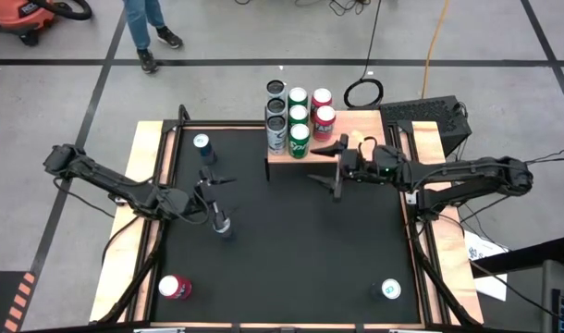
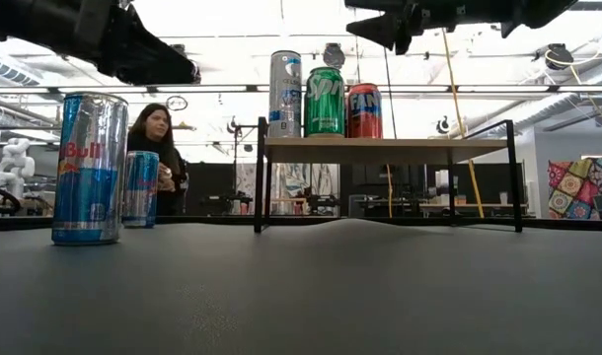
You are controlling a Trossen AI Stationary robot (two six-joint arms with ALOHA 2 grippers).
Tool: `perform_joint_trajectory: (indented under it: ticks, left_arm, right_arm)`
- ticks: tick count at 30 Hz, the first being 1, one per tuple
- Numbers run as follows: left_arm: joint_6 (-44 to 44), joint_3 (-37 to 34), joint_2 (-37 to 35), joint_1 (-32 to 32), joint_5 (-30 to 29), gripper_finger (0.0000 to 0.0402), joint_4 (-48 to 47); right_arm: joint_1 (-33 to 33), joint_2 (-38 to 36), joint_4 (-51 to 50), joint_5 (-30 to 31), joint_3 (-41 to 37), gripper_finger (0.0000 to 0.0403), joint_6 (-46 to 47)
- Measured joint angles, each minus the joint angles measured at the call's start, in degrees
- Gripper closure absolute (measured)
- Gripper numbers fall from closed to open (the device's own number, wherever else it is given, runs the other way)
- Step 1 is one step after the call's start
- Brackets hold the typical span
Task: Place canned beverage on shelf
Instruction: Put the red soda can on the shelf aligned with the other red soda can
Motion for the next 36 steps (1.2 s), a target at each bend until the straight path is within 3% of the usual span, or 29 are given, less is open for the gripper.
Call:
perform_joint_trajectory:
  ticks: [18, 23, 28, 36]
  left_arm:
    - [-0.81, -0.07, 2.48, 3.37, 0.0, 0.003, 1.76]
    - [0.47, -0.31, 2.17, 5.03, -0.02, 0.0058, 1.6]
    - [0.27, -0.16, -1.45, 4.87, -0.02, 0.009, -4.32]
    - [-0.98, 0.65, -7.37, 1.6, -0.04, 0.0093, -13.77]
  right_arm:
    - [-0.04, 3.17, 1.14, 0.93, 0.02, 0.0076, -3.26]
    - [-0.04, 3.39, 0.07, 1.33, 0.02, 0.0099, -2.9]
    - [-0.04, 3.35, -1.16, 1.29, 0.02, 0.0125, -2.81]
    - [-0.04, 3.37, -7.51, 1.02, 0.04, 0.0132, -3.07]
